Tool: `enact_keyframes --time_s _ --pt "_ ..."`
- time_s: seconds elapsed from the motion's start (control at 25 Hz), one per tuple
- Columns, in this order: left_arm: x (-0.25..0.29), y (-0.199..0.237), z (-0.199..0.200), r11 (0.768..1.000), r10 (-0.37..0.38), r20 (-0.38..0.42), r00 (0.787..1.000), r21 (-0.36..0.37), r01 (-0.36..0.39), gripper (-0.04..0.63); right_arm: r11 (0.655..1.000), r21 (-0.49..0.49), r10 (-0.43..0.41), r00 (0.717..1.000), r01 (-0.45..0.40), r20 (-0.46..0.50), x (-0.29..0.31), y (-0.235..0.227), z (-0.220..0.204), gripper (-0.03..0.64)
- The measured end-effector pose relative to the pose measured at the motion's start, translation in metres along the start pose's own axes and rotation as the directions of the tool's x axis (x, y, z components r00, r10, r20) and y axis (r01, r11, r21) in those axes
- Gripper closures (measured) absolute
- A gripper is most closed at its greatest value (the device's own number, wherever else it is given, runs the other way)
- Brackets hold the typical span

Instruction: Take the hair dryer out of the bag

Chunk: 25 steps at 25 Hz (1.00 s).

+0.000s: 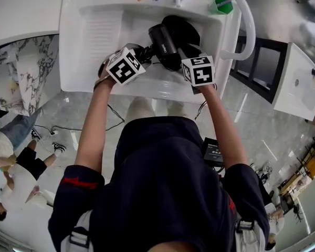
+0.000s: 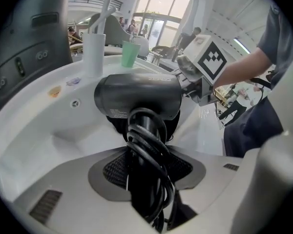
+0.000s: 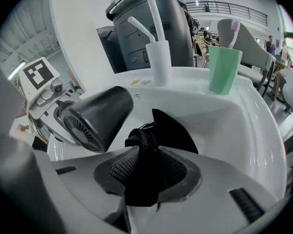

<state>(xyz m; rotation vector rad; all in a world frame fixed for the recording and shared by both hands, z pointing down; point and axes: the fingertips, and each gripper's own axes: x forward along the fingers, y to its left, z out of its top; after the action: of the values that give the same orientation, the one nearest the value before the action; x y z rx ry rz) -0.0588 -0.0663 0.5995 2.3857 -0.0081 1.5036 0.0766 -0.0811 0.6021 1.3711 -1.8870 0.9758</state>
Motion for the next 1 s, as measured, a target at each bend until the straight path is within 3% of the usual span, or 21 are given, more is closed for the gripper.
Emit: enact_keyframes --time_s 0.28,0.48,0.68,0.88,1.0 --pt "-0.022 0.009 -0.022 0.985 0.087 0.001 0.996 -0.147 -0.086 0.39 0.998 -0.055 0.032 0.999 -0.032 -0.005 -0.001 0.015 0.009 0.499" --pt "-0.039 0.024 -0.036 0.955 0.153 0.012 0.988 -0.257 -0.145 0.389 0.996 -0.068 0.049 0.999 -0.049 -0.006 0.001 0.026 0.017 0.499" --pt "-0.054 0.049 -0.054 0.911 0.244 0.014 0.97 -0.347 -0.224 0.388 0.994 -0.092 0.057 0.998 -0.058 -0.009 0.006 0.038 0.025 0.499" --pt "-0.068 0.069 -0.078 0.837 0.304 -0.014 0.952 -0.473 -0.274 0.388 0.99 -0.118 0.072 0.997 -0.072 -0.01 0.012 0.052 0.034 0.499" --pt "-0.081 0.08 -0.087 0.801 0.337 -0.039 0.941 -0.513 -0.308 0.388 0.989 -0.127 0.077 0.997 -0.077 -0.009 0.016 0.059 0.04 0.499"
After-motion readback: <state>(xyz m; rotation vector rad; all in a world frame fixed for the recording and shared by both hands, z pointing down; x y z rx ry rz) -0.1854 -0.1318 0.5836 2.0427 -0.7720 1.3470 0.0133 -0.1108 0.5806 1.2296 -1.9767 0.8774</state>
